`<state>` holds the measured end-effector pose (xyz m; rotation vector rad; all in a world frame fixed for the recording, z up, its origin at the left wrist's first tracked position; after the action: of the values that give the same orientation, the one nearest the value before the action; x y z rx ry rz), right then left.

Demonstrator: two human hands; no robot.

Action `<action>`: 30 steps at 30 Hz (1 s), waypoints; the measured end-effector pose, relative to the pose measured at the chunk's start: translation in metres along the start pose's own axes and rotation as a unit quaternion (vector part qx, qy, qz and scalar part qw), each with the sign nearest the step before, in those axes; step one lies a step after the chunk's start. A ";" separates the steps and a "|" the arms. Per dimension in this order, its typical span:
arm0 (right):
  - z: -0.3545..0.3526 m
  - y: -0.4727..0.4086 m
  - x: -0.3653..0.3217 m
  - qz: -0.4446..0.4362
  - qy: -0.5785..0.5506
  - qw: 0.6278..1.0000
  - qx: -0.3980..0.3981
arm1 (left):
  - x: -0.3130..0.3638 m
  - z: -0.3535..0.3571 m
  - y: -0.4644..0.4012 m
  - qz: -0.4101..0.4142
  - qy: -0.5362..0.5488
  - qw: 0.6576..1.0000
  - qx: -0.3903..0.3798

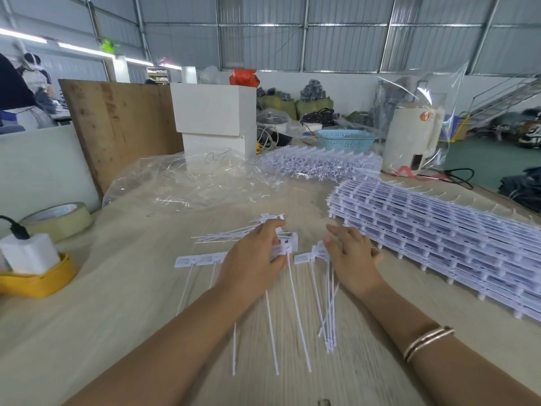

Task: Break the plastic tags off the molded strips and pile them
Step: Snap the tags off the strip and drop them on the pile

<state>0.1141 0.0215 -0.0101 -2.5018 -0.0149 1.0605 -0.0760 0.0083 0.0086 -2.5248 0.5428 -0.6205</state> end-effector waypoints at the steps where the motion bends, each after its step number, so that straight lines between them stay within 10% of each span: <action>1: 0.000 0.004 -0.005 -0.039 0.008 0.999 0.020 | 0.000 0.001 0.000 -0.002 -0.010 1.000 -0.002; 7: 0.014 0.020 -0.036 -0.137 0.009 0.990 -0.024 | 0.011 0.004 -0.003 0.038 -0.019 0.999 0.034; 16: 0.003 0.012 -0.022 -0.019 -0.238 0.971 -0.030 | 0.001 -0.005 0.000 0.050 -0.068 0.996 -0.034; 30: -0.002 0.020 -0.036 -0.099 -0.201 0.972 -0.066 | -0.003 -0.005 -0.001 0.086 -0.016 0.996 -0.018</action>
<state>0.0867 -0.0030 0.0083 -2.2921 -0.4568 1.4968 -0.0807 0.0083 0.0121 -2.4828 0.7569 -0.5106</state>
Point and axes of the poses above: each hand's wrist, its own y-axis away from the middle knuckle, its own z-axis out of the palm, x = y × z, the point moved 2 cm from there along -y, towards the middle knuckle, and after that the axes turned 9 degrees about -y, right-handed, at the moved point
